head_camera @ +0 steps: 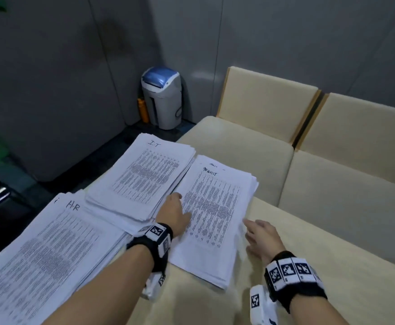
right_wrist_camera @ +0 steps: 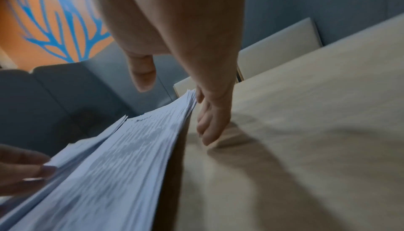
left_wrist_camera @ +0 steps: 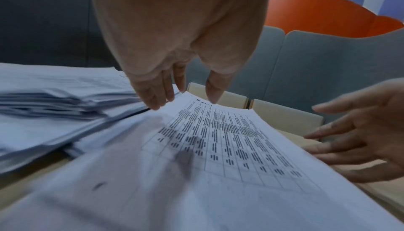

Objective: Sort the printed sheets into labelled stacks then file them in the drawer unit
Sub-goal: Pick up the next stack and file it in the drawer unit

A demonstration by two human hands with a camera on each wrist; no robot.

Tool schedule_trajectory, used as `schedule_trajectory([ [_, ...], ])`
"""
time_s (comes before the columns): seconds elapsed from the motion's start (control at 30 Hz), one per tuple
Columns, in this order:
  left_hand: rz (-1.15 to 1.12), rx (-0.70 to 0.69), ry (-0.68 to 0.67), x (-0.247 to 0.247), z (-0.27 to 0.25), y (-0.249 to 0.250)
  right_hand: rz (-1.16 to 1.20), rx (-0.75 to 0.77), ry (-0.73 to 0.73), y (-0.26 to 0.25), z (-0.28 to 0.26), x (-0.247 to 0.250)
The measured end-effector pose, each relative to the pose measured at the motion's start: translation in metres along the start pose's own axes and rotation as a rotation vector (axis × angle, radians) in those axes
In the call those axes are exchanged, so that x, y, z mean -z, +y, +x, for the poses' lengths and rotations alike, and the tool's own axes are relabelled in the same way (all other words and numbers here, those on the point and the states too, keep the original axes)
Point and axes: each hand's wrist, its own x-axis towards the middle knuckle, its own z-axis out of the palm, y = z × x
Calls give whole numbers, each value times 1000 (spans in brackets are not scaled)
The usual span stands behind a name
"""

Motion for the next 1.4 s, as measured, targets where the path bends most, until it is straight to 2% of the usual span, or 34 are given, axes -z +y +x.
schedule_trajectory([
  [0.1,105,5,-41,-14,38,6,67,-7,64,-8,29,-15],
  [0.17,164,74,-61,-20,52,9,54,-1,84,-13,38,-23],
  [0.23,234,119,-57,-22,60,10,67,4,76,-21,37,-32],
  [0.33,308,96,-23,-26,59,8,137,8,44,-26,30,-39],
  [0.53,68,148,-148,-31,38,-12,-49,57,157,-11,-1,-35],
  [0.7,-541,231,-286,-21,3,-10,-60,207,198,6,-60,-28],
  [0.8,-742,119,-293,-5,-17,-4,-2,349,236,-4,-114,-20],
  [0.87,-869,16,-323,17,-35,6,41,445,202,-13,-151,-13],
  [1.03,-946,-258,-368,64,-69,30,172,616,155,-36,-219,3],
  [1.2,-1063,-449,-261,86,-98,52,358,650,224,-37,-235,2],
  [1.4,-1035,-454,-243,68,-100,40,211,633,324,3,-222,3],
])
